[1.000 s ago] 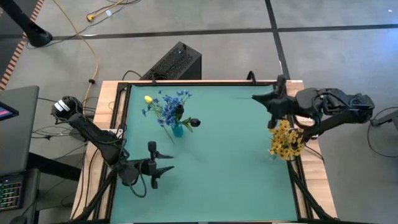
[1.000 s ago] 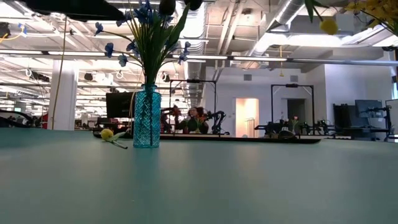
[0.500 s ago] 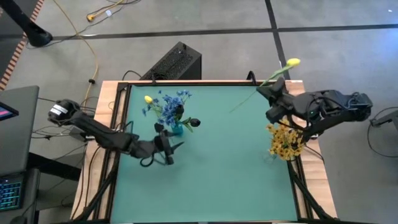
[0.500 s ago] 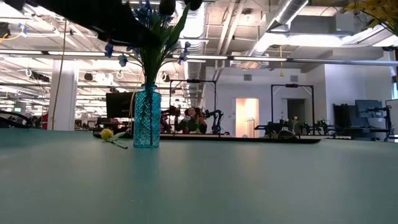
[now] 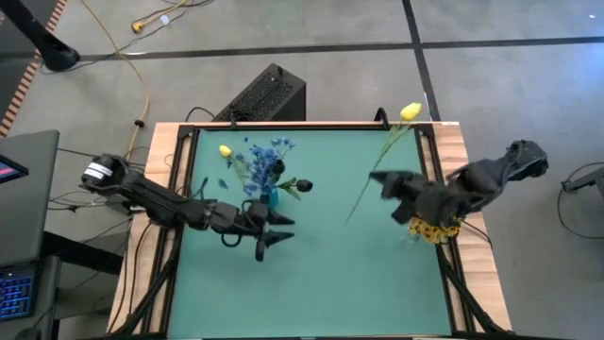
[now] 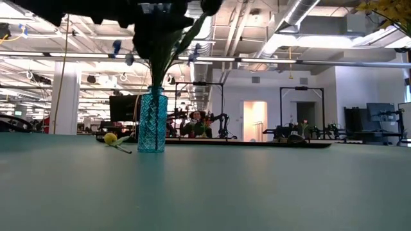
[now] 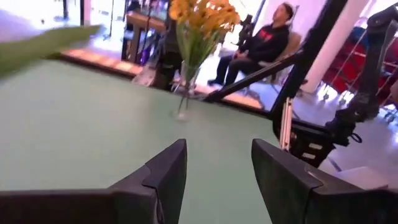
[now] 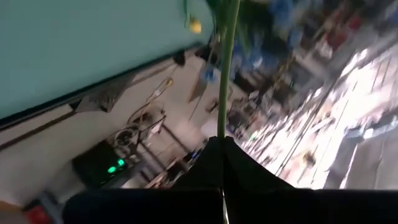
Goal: Sort flowers into vase by color
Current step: Put the right yellow flower into the transparent vase
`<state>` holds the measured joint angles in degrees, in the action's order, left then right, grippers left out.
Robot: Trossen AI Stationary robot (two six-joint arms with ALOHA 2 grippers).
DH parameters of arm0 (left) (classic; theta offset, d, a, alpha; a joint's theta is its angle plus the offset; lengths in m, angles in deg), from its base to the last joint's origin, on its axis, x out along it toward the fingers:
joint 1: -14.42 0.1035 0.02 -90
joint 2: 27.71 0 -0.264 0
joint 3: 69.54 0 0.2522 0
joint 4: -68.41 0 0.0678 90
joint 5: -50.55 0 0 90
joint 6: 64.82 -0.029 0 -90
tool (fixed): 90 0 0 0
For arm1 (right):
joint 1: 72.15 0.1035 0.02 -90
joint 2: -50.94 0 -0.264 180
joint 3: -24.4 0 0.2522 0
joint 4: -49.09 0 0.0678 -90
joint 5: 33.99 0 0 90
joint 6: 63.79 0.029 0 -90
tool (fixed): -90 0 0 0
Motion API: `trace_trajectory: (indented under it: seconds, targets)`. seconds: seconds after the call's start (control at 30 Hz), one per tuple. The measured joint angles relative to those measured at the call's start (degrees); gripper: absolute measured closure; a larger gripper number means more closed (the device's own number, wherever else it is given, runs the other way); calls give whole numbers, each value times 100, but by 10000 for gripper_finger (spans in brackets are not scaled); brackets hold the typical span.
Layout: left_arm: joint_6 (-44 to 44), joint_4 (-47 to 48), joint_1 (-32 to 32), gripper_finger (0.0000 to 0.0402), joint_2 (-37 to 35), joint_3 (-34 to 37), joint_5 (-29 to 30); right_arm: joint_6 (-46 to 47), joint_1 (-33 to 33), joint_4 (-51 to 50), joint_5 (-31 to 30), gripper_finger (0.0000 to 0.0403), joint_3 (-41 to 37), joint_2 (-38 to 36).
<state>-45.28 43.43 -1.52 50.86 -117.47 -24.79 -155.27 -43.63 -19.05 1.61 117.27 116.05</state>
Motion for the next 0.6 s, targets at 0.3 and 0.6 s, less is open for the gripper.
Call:
trace_trajectory:
  seconds: [0.3, 0.6]
  targets:
    - [-663, -467, -545, 233, 1059, -640, 530, -341, 743, 6, -234, 383, 0, 854]
    - [-1775, 72, -1443, 233, 1064, -1502, 702, -111, 1119, 23, -255, 383, 0, 1669]
